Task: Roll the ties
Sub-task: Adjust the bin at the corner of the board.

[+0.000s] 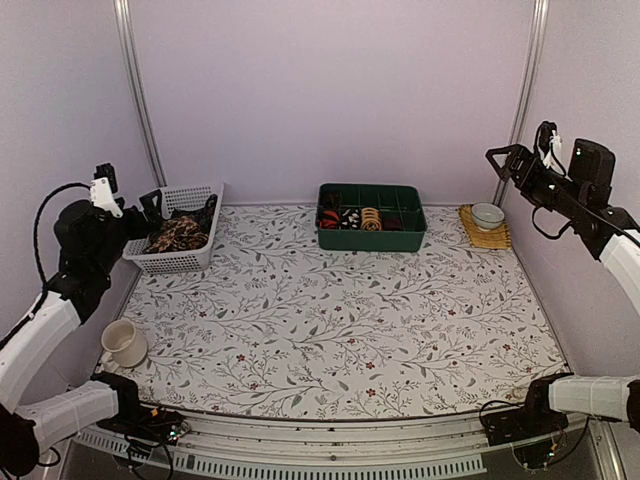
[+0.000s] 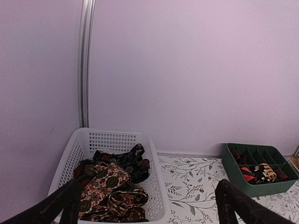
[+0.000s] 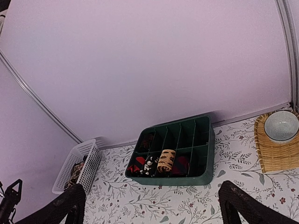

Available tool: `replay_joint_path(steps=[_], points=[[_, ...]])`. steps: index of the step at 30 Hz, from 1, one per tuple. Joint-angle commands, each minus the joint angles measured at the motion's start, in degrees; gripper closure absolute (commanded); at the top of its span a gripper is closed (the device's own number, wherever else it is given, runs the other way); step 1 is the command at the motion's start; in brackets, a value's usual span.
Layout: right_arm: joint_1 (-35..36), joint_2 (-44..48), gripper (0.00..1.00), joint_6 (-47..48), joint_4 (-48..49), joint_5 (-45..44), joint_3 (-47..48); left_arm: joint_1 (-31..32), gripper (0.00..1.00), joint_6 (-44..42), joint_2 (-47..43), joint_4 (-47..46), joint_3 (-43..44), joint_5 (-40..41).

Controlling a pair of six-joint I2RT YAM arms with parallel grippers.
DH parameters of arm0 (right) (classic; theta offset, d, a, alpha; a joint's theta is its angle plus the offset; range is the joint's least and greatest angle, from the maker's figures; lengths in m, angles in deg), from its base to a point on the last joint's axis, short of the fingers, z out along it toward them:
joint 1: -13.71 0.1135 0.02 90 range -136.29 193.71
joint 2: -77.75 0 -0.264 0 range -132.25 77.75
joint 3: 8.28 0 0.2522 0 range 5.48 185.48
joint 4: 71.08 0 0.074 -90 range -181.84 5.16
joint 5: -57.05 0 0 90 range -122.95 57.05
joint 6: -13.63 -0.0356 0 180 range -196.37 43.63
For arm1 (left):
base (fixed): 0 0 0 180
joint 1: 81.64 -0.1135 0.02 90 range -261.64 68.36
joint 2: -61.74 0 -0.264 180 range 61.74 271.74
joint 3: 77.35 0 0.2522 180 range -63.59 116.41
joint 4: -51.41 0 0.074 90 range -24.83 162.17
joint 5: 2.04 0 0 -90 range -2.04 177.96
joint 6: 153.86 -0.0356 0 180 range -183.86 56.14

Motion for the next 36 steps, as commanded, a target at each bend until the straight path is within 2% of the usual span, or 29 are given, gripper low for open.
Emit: replay_joint_path(steps=[1,13,18,22,28,36], points=[[0.3,2.7,0.00,-0.3,1.5,1.4,-1.9,-0.5,0.00,1.1,2.6,2.5,3.1,-1.2],[0.3,-3.4,0.00,1.5,-3.4,1.7,-1.8,-0.7,0.00,3.5,22.6,16.0,22.3,3.6],[0.3,-7.1,0.00,1.1,-5.7,3.6,-2.8,-0.6,0.00,4.2,33.0,17.8,30.3,3.1],[0.4,-8.8,0.00,-0.3,-4.4,5.9,-5.5,-0.4,0.00,4.7,40.5,17.0,34.5,2.5],[1.0,-11.0,0.00,-2.3,-1.5,8.2,-9.1,0.7,0.00,4.2,52.2,20.6,42.4,0.0],[3.0,-13.7,0.00,-2.1,-0.7,7.6,-10.1,3.1,0.00,2.4,66.1,26.4,51.5,6.2]])
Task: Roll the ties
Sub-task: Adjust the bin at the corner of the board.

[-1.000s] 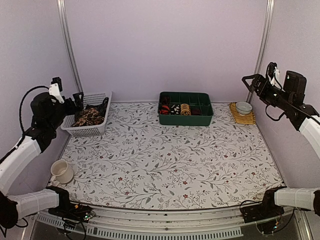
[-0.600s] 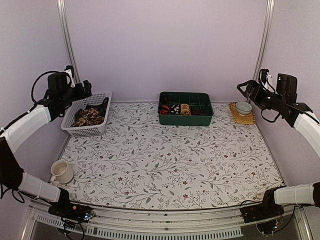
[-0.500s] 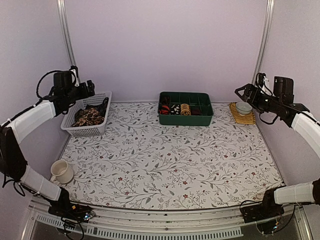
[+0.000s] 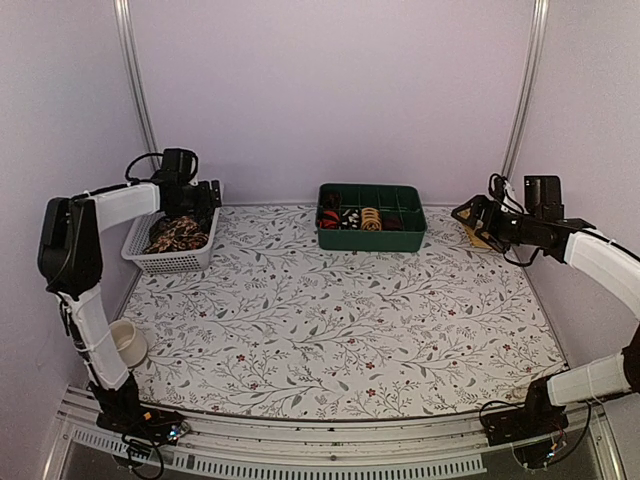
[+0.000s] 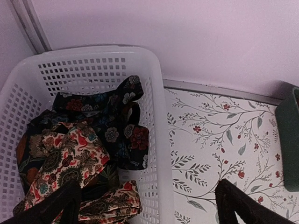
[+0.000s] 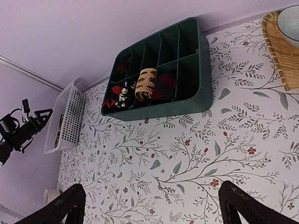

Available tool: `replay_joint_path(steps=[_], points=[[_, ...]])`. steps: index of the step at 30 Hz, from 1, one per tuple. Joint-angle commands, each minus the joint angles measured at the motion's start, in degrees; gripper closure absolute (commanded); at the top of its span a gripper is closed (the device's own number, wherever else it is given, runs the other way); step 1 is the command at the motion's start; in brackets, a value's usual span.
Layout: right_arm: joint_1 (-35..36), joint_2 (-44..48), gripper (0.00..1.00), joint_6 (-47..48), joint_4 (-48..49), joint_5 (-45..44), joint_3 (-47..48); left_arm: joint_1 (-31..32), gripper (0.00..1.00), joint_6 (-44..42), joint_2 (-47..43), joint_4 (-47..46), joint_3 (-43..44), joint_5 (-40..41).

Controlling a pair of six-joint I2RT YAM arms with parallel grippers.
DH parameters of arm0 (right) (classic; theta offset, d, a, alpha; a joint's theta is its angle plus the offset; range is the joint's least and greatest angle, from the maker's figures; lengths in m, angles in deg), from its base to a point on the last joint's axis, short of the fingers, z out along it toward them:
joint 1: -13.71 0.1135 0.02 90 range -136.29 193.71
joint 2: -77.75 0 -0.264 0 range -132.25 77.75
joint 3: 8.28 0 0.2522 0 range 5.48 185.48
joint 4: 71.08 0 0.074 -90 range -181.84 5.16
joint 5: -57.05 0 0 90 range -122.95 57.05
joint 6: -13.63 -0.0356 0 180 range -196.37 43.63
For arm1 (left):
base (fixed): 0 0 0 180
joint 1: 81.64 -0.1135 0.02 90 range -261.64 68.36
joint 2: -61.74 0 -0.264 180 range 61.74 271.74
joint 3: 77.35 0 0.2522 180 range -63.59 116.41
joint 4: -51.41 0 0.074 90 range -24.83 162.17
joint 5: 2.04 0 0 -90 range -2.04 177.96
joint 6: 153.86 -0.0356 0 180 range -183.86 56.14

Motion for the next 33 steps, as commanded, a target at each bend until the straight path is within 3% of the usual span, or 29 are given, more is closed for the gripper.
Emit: replay_joint_path(steps=[1,7,16,21,28,33], points=[[1.0,-2.4,0.00,-0.3,1.8,0.4,-0.8,1.2,0.00,-1.4,6.4,4.4,4.1,4.3],[1.8,-3.0,0.00,-0.2,2.0,-0.2,-1.1,-0.3,0.07,-0.4,11.5,5.6,8.2,4.0],[2.5,-3.7,0.00,0.3,1.5,-1.0,-1.1,-6.3,0.16,5.0,5.5,-3.5,0.0,-5.0],[2.9,-4.3,0.00,0.4,1.4,-1.2,-0.7,-7.5,0.16,4.0,5.7,0.4,1.4,-3.0],[3.5,-5.3,0.00,0.6,0.9,-1.3,-0.1,-8.4,0.05,3.2,0.8,-7.4,-3.1,-4.5],[3.9,-5.2,0.00,0.9,0.3,-1.7,0.1,-9.3,0.04,3.9,7.7,2.6,6.0,0.9]])
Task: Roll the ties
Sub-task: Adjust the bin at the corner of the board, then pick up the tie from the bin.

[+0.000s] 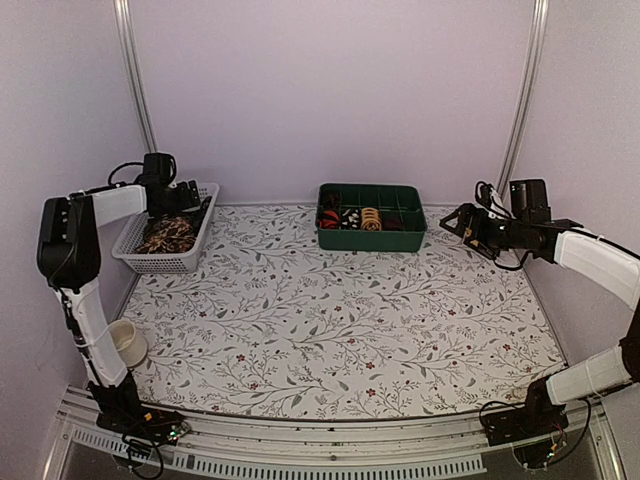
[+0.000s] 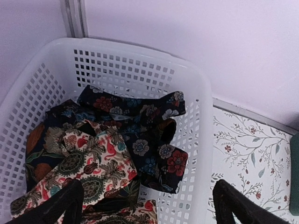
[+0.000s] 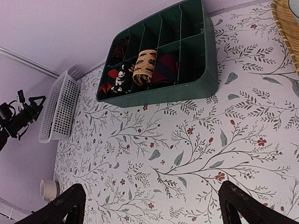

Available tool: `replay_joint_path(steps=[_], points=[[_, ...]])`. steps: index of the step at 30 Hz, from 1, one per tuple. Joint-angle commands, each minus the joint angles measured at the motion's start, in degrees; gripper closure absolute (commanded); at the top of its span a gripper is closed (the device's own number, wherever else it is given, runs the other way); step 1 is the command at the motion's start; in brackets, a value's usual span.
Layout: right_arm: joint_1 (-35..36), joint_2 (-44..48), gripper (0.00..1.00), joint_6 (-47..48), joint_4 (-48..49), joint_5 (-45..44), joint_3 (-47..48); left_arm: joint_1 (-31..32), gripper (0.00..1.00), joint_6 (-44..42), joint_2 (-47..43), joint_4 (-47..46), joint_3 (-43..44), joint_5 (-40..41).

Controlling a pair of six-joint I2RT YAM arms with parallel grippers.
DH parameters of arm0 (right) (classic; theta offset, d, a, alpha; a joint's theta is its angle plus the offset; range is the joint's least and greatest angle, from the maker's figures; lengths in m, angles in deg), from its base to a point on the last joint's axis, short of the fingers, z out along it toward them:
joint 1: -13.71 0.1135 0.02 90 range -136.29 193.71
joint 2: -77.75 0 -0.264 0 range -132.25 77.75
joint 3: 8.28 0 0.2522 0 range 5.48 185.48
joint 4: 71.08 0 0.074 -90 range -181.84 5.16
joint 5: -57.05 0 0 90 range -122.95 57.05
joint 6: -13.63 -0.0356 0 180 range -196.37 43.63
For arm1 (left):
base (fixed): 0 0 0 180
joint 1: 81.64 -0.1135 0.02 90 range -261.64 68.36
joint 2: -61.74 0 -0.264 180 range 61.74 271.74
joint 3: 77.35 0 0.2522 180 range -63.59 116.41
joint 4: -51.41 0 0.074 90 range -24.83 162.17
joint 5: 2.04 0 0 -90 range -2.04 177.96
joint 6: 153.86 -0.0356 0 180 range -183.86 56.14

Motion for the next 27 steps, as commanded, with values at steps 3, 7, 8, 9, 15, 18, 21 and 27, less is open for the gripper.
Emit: replay_joint_path(steps=[3,7,8,9,15,18,21,27], points=[[0.6,-1.5,0.00,0.9,-0.5,-1.4,0.7,-1.5,0.04,-0.2,8.6,9.8,11.7,5.0],[0.8,-1.7,0.00,1.1,-0.6,-1.6,0.8,-1.8,0.04,-0.5,11.3,10.9,13.6,5.7],[0.8,-1.7,0.00,1.1,-0.7,-1.6,0.7,-2.0,0.04,-0.7,12.0,11.3,14.0,5.8],[0.9,-1.8,0.00,1.1,-0.7,-1.6,0.8,-2.3,0.04,-0.7,12.9,11.9,14.5,6.0],[1.0,-2.1,0.00,1.2,-0.7,-1.8,0.7,-3.5,0.04,-0.9,16.7,12.8,15.5,6.5],[1.1,-2.4,0.00,1.3,-0.7,-1.8,0.6,-3.9,0.08,-1.0,18.0,13.0,15.5,6.5],[1.2,-2.6,0.00,1.2,-0.7,-2.0,0.8,-4.0,0.18,-1.1,18.5,12.6,15.3,6.3],[1.4,-2.9,0.00,0.9,-0.6,-2.3,0.7,-4.0,0.52,-1.2,17.5,11.9,15.3,6.0]])
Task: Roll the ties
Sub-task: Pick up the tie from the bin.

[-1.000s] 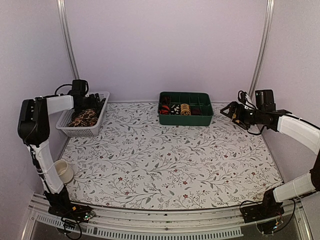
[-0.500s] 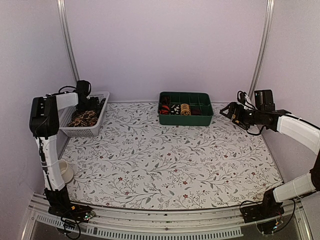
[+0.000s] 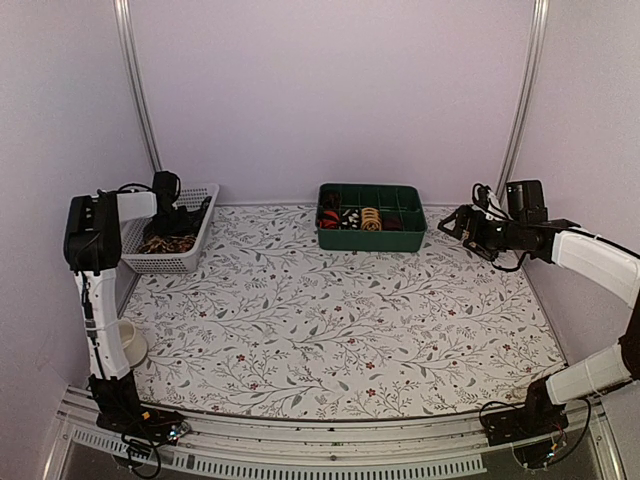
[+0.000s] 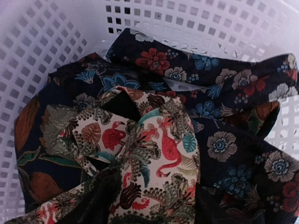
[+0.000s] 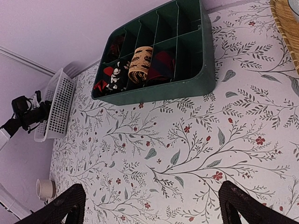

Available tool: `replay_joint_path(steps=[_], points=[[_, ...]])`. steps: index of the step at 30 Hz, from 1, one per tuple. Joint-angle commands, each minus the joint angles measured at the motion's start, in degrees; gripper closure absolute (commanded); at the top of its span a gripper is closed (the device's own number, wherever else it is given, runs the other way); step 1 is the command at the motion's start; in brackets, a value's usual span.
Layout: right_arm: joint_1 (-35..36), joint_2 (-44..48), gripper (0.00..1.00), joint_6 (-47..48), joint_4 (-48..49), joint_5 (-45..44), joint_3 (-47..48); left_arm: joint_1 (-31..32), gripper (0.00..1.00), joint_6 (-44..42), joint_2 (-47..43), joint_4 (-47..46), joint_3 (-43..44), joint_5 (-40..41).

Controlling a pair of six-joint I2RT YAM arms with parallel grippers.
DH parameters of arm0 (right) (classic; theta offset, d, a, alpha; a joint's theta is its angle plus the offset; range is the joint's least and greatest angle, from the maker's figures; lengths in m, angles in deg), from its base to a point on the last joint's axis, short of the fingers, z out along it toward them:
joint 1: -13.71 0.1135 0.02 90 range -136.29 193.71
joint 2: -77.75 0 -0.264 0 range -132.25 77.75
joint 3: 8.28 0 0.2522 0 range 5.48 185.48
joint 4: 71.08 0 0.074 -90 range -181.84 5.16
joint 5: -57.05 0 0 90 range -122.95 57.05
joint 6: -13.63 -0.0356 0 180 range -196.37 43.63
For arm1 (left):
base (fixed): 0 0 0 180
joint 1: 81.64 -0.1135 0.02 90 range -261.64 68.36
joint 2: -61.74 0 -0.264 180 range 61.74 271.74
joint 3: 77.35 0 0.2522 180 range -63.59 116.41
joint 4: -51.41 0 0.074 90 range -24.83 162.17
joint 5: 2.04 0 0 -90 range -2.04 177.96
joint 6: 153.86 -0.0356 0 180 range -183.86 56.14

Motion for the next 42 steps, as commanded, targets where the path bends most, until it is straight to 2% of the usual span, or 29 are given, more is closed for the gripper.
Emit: replay_joint_path(steps=[1,4,9,11,25,38,42], points=[[0.5,-2.1,0.00,0.3,-0.4,-1.1,0.7,-0.4,0.59,0.0,-0.6,0.3,1.2,-0.2],[0.6,-2.1,0.00,0.2,-0.4,-1.1,0.7,-0.4,0.81,0.1,-2.9,-1.1,0.1,-0.5],[0.9,-2.1,0.00,0.2,-0.3,-1.1,0.5,-0.4,0.96,0.4,-8.1,-3.5,-1.9,-0.5],[1.0,-2.1,0.00,0.1,-0.3,-1.1,0.5,-0.4,0.98,0.6,-10.6,-4.6,-2.7,-1.0],[2.4,-2.6,0.00,-0.6,1.1,-0.5,0.4,1.8,0.99,1.6,-29.8,-10.2,-6.1,-10.9],[6.9,-3.9,0.00,0.8,6.8,5.6,0.5,17.8,1.00,0.5,-35.9,-13.2,-1.6,-19.8],[7.5,-3.9,0.00,1.0,7.3,6.3,0.2,20.9,1.00,1.4,-38.3,-20.2,-2.8,-21.5]])
